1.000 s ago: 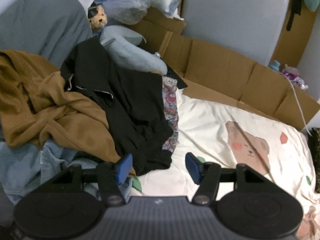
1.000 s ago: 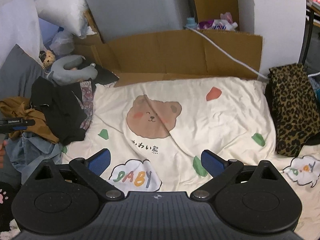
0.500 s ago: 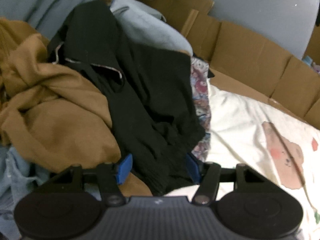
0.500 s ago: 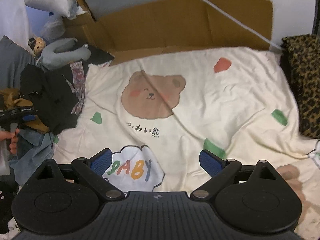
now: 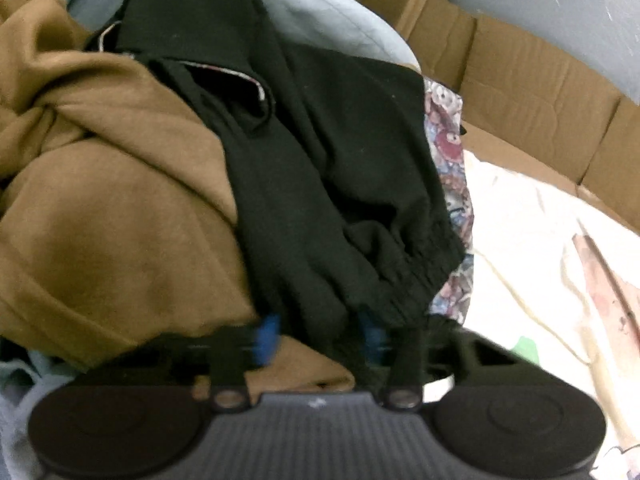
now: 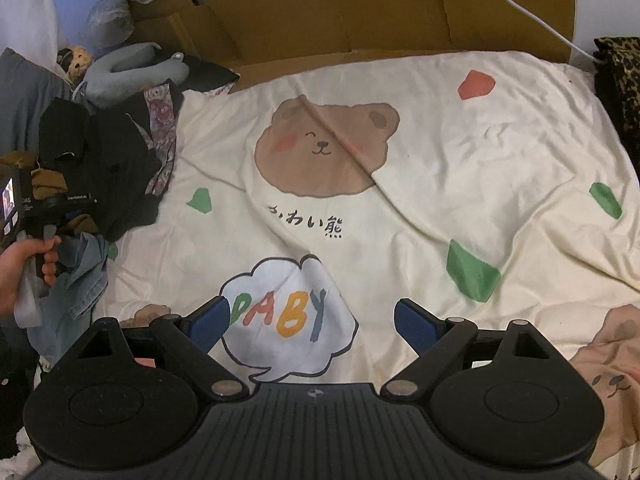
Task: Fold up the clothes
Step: 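Reach the left tool into the clothes pile and close on the black garment, then close the right tool on the black garment while the left tool holds it, then lift the black garment off the pile and stretch it between both tools, then lay the black garment flat on the sheet and open the left tool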
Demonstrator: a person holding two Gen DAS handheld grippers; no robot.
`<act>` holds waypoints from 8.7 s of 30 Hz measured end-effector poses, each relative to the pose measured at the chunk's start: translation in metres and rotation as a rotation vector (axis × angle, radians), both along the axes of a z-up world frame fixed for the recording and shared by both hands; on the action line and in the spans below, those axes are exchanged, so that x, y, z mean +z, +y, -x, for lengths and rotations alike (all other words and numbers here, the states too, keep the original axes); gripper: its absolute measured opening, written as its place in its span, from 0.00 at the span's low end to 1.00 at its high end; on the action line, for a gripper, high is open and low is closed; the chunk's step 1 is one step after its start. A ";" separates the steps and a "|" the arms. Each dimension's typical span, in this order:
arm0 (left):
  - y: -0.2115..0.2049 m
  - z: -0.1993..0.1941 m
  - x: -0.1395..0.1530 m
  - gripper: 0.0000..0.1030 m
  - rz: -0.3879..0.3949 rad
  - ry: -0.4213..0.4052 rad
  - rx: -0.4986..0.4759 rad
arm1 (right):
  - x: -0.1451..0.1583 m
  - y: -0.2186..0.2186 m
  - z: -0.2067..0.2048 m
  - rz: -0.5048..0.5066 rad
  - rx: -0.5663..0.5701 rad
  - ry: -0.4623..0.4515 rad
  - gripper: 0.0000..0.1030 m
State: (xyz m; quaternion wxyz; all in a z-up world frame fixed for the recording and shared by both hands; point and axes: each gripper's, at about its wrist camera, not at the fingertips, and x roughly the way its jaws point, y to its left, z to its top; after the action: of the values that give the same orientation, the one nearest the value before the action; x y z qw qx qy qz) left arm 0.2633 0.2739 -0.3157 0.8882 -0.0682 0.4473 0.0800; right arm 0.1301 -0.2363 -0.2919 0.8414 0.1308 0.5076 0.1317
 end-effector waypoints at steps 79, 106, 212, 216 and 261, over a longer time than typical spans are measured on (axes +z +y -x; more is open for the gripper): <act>-0.057 0.061 -0.033 0.11 0.257 0.064 -0.130 | -0.089 0.129 -0.035 -0.371 -0.042 0.217 0.19; -0.119 0.142 -0.001 0.19 0.512 0.102 -0.364 | 0.005 0.033 -0.151 0.003 0.092 -0.093 0.10; -0.087 0.171 0.047 0.22 0.301 0.019 -0.301 | -0.033 -0.001 -0.137 -0.116 -0.227 0.131 0.00; -0.103 0.163 0.048 0.45 0.302 0.011 -0.338 | -0.029 -0.035 -0.120 -0.079 -0.267 0.134 0.00; -0.155 0.173 -0.027 0.37 0.126 0.196 -0.490 | -0.099 -0.149 0.065 -0.469 -0.794 0.248 0.48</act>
State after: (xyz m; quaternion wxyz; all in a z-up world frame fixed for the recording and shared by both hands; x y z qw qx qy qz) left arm 0.0905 0.1186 -0.3431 0.8275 -0.0051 0.5384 -0.1592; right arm 0.0654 -0.3854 -0.3907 0.7075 0.5159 0.4714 -0.1055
